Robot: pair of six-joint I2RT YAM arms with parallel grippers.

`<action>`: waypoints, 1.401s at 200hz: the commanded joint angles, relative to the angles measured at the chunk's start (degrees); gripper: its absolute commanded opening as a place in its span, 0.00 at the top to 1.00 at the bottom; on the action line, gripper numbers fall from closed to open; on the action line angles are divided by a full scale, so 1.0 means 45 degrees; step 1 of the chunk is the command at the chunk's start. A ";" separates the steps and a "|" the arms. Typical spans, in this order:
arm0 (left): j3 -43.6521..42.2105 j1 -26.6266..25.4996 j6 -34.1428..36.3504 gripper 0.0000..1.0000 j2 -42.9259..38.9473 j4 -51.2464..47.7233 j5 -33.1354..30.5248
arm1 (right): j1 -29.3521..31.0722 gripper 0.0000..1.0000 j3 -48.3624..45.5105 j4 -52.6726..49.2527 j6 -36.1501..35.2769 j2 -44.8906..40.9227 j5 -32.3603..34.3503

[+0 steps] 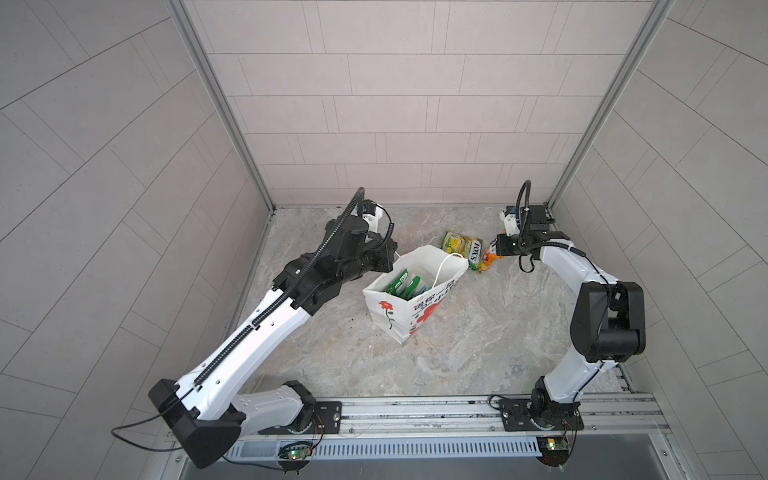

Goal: Take the snacks out of the paper bag
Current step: 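Carry the orange packet beside the green packet and lower it, then open the right gripper to release the orange packet on the table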

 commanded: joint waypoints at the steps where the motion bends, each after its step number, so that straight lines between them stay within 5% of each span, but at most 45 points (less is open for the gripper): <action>1: 0.0364 -0.0052 0.0154 1.00 -0.0226 0.0036 -0.0027 | -0.0189 1.00 0.0182 -0.1278 -0.0742 0.0275 0.1259; 66: 0.0383 -0.0042 0.0154 1.00 -0.0244 0.0009 -0.0014 | -0.0281 1.00 0.0474 -0.2070 -0.1215 0.0790 0.3195; 170: 0.0437 -0.0038 0.0131 1.00 -0.0290 -0.0108 -0.0097 | -0.0513 0.99 0.1019 -0.2058 -0.1277 0.1509 0.3548; 234: 0.0442 -0.0048 0.0114 1.00 -0.0287 0.0036 0.0162 | -0.0553 0.43 0.0951 -0.1884 -0.0380 0.1115 0.4644; 280: 0.0461 -0.0038 0.0096 1.00 -0.0287 0.0087 0.0150 | -0.0553 0.30 -0.0206 -0.0886 0.0745 -0.0582 0.4774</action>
